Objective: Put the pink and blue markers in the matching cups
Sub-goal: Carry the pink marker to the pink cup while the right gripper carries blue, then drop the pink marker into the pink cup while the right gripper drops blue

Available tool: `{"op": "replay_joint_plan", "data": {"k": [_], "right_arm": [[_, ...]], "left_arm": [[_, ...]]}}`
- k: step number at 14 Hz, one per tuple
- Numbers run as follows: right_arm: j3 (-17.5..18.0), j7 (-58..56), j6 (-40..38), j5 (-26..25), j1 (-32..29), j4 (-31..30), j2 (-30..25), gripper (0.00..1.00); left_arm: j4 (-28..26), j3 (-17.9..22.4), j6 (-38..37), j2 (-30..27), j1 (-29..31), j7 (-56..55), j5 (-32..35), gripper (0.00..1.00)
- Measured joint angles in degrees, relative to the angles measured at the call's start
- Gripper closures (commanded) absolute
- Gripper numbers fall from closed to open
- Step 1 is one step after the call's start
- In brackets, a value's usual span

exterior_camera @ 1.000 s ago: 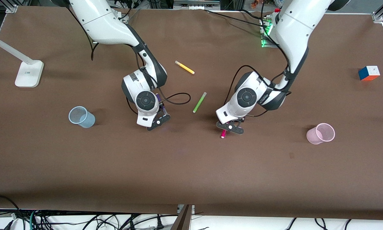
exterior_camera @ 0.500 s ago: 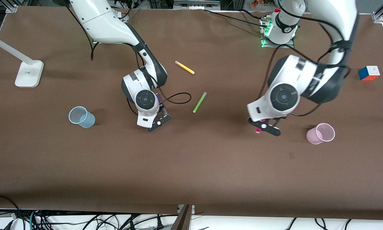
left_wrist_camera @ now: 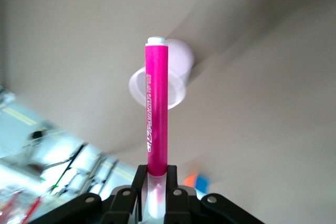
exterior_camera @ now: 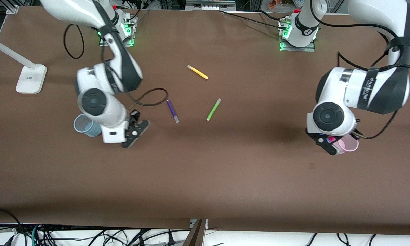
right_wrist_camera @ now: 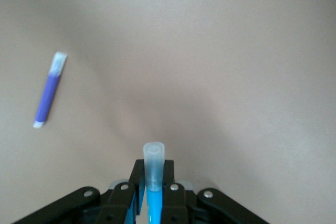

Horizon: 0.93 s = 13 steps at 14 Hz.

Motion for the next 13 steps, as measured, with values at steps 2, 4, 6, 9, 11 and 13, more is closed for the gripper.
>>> {"op": "replay_joint_plan", "data": {"k": [2,4,6,9,11,13], "right_arm": [[-0.1,-10.7,-2.6,4.3,-4.2,0.2,-2.1,1.0],[-0.3,-21.4,-5.8,7.9,-8.6,0.2,-2.9,1.0],[-0.3,-31.9,-7.8,12.1,-13.1,0.2,-2.8,1.0],[-0.3,-45.6,-10.7,17.5,-19.5,0.1,-2.3,1.0],[-0.3,-52.3,-12.3,19.9,-21.7,0.0,-1.7,1.0],[-0.3,-59.2,-13.6,22.9,-23.1,-0.1,-0.4,1.0]], "left_arm": [[0.0,0.1,0.2,1.2,1.5,3.4,5.2,1.0],[-0.1,0.2,0.9,3.5,3.8,5.6,9.6,1.0],[-0.1,0.3,1.4,6.3,6.3,6.5,12.9,1.0],[-0.9,0.3,1.3,9.5,7.1,6.9,14.2,1.0],[-1.9,0.2,0.3,10.3,6.9,6.9,14.3,1.0],[-2.2,0.2,-0.3,11.2,6.7,6.9,14.5,1.0]]}}
